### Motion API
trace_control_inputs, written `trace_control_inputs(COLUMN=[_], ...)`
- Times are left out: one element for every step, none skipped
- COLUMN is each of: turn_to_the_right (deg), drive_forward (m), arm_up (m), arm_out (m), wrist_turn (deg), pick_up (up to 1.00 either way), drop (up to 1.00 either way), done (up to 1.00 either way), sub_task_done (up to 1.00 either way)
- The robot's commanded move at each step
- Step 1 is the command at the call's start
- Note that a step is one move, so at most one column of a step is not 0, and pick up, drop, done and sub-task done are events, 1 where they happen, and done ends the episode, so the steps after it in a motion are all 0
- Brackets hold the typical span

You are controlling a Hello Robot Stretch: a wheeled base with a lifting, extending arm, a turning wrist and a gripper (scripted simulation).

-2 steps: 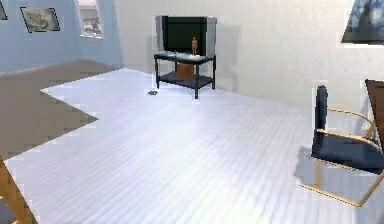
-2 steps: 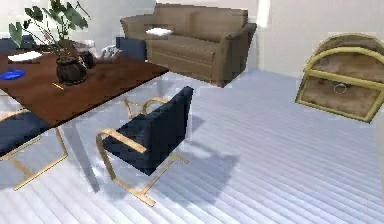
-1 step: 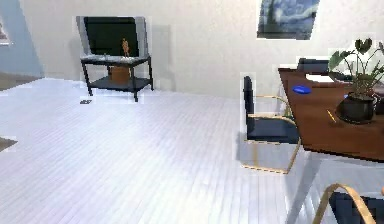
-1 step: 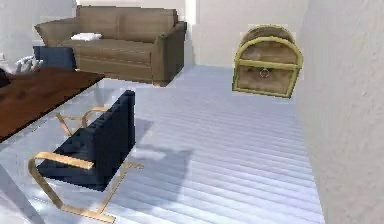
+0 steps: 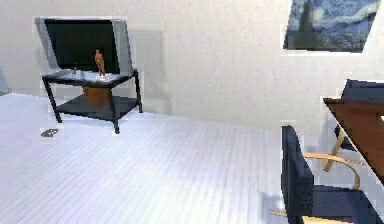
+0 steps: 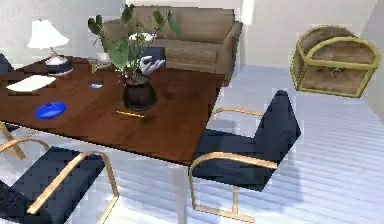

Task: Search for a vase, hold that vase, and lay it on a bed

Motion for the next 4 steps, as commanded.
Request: trace_control_inputs(turn_to_the_right=[-33.0,45.0,45.0,6.0], drive_forward=[0.0,0.0,0.0,0.0], arm_up=[0.0,0.0,0.0,0.0], arm_out=[0.0,0.0,0.0,0.0], wrist_turn=[0.0,0.0,0.0,0.0], pick_up=[0.0,0.0,0.0,0.0], drop=[0.0,0.0,0.0,0.0], done=[0.0,0.0,0.0,0.0], sub_task_done=[0.0,0.0,0.0,0.0])
